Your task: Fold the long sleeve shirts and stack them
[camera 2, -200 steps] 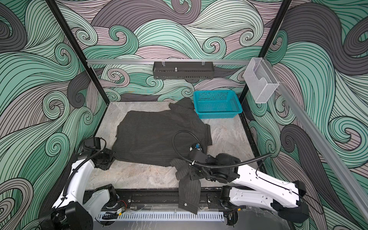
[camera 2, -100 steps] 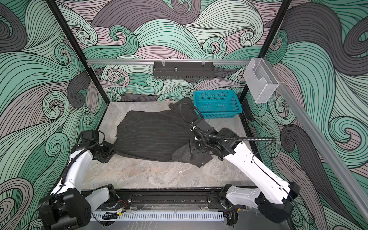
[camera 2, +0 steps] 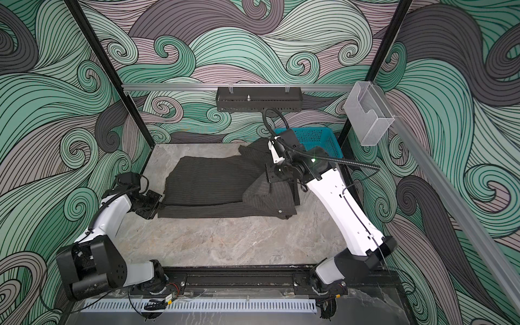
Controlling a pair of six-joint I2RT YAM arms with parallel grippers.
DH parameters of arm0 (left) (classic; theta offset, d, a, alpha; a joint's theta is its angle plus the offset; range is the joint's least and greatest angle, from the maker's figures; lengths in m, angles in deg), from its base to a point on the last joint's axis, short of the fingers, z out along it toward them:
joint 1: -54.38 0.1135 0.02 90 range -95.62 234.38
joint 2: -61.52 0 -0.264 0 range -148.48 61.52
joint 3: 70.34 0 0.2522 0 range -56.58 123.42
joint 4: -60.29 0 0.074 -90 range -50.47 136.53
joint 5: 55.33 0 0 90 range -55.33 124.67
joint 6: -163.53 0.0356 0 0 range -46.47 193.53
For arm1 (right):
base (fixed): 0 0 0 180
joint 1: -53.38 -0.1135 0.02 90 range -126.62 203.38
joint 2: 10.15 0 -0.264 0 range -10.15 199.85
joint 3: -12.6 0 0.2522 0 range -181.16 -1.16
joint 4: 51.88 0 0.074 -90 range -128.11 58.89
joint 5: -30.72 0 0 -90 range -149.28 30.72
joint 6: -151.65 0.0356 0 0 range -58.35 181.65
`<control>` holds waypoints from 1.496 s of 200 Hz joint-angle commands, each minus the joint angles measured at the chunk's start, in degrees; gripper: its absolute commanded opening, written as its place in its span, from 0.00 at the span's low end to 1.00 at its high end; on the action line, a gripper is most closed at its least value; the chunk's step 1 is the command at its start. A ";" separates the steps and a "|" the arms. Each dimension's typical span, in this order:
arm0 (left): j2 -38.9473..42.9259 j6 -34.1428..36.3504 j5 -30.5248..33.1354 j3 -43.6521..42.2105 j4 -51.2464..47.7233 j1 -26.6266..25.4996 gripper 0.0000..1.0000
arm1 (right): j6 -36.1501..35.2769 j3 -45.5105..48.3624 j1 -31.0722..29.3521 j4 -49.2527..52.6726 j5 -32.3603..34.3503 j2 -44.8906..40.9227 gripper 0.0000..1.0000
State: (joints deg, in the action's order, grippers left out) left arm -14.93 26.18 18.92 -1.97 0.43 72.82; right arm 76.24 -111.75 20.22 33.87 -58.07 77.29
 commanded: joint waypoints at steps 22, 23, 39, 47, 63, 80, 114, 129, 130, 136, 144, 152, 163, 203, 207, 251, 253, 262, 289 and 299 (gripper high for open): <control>-7.02 1.21 -1.88 5.72 1.92 0.83 0.00 | -10.86 -9.29 1.15 0.51 -1.24 9.56 0.00; -7.17 1.21 -1.86 5.83 1.91 0.87 0.00 | -11.01 -9.52 1.16 0.52 -1.18 9.80 0.00; -10.47 1.39 -2.39 7.81 2.50 0.83 0.00 | -12.68 -12.16 1.62 0.68 -1.16 13.41 0.00; -12.10 1.50 -2.61 8.88 2.64 0.81 0.00 | -13.28 -13.22 1.86 0.65 -0.83 14.95 0.00; -15.30 1.69 -2.71 10.84 2.91 0.72 0.00 | -14.03 -14.67 2.27 0.70 -0.52 17.94 0.00; -18.21 1.65 -2.71 12.56 3.23 0.64 0.00 | -14.58 -15.85 2.82 0.75 0.21 20.93 0.00; -22.02 0.51 -2.67 15.41 4.25 0.11 0.00 | -15.77 -17.85 3.89 0.68 4.88 26.30 0.00; -23.73 0.33 -2.07 16.91 3.89 -0.46 0.00 | -15.91 -19.25 4.33 0.67 5.84 28.63 0.00; -23.78 0.33 -2.04 16.96 3.86 -0.48 0.00 | -15.91 -19.37 4.33 0.73 5.96 28.82 0.00; -24.51 0.17 -1.85 17.47 3.71 -0.59 0.00 | -16.05 -20.07 4.44 0.72 6.47 29.89 0.00; -25.34 -0.06 -1.59 18.01 3.80 -0.81 0.00 | -16.25 -20.77 4.62 0.70 6.94 31.23 0.00; -26.20 -0.23 -1.26 18.54 3.67 -1.06 0.00 | -16.38 -21.66 4.83 0.72 6.96 32.49 0.00; -27.29 -0.58 -0.98 19.49 3.65 -1.40 0.00 | -16.40 -22.52 5.17 0.71 6.64 34.07 0.00; -30.85 -1.51 0.26 22.90 2.80 -2.01 0.00 | -15.78 -24.58 6.16 0.70 4.91 37.35 0.03; -31.09 -1.57 0.54 23.19 2.59 -2.00 0.01 | -15.69 -24.80 6.25 0.70 4.81 37.52 0.04; -28.60 -2.10 3.28 25.88 -0.13 -1.87 0.35 | -13.70 -25.98 6.54 0.78 4.87 35.94 0.46; -28.19 -2.08 3.49 25.98 -0.37 -1.84 0.36 | -13.53 -25.93 6.54 0.72 4.85 35.67 0.47; -26.17 -1.66 4.28 26.10 -1.13 -1.79 0.39 | -12.66 -25.44 6.54 0.74 4.70 34.01 0.51; -20.43 0.07 3.00 24.09 -1.78 -1.96 0.42 | -8.61 -18.86 5.90 -0.27 1.17 27.26 0.56; -19.24 0.74 0.91 22.09 -0.84 -2.08 0.42 | -6.96 -13.73 5.17 -2.32 -0.51 24.45 0.55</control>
State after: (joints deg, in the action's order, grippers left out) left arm -39.63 24.96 21.17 21.92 1.21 71.07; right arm 64.48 -132.23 26.38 33.08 -54.60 109.94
